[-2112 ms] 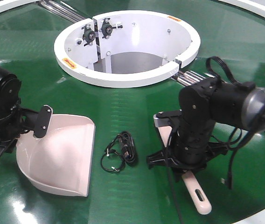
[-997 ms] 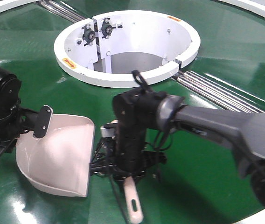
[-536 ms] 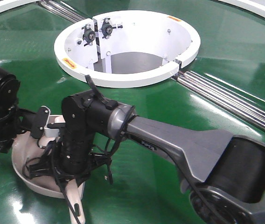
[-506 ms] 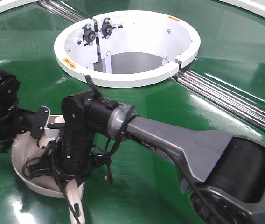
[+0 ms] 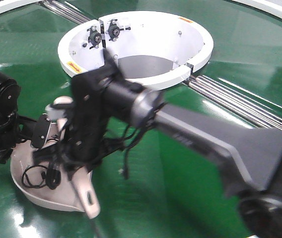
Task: Clean and inspect green conveyor with broom and dustpan
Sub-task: 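Sweep the black cables with the brush into the held dustpan, then set the brush back down on the conveyor with the right gripper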
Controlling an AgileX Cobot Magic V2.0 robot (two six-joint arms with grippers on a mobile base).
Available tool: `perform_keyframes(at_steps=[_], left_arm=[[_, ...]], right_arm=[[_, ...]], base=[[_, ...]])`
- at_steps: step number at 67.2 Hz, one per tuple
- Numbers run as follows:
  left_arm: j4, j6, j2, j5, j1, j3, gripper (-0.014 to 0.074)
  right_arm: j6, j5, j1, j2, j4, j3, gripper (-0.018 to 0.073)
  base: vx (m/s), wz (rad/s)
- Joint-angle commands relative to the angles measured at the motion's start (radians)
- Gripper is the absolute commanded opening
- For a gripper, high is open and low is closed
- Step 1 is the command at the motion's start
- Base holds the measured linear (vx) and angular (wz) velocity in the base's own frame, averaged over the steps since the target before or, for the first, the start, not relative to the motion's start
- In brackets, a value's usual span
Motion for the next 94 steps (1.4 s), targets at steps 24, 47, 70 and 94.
perform_keyframes(at_steps=[24, 47, 70, 94], left_arm=[[-0.009, 0.003, -0.04, -0.003, -0.014, -0.028, -0.0007], [-0.009, 0.003, -0.04, -0.003, -0.014, -0.028, -0.0007], [-0.009, 0.003, -0.04, -0.003, -0.014, -0.028, -0.0007], [-0.01, 0.003, -0.04, -0.002, -0.014, -0.028, -0.0007]], right_arm=[[-0.081, 0.045, -0.257, -0.433, -0.238, 0.436, -0.0002], [-0.287, 0.045, -0.498, -0.537, -0.231, 0.624, -0.0002], [-0.376, -0.036, -0.589, -0.53, -0.231, 0.749, -0.0002], [-0.4, -0.045, -0.589, -0.446, -0.203, 0.789, -0.0002]], base=[[0.0, 0.0], [0.0, 0.0], [0.0, 0.0], [0.0, 0.0]])
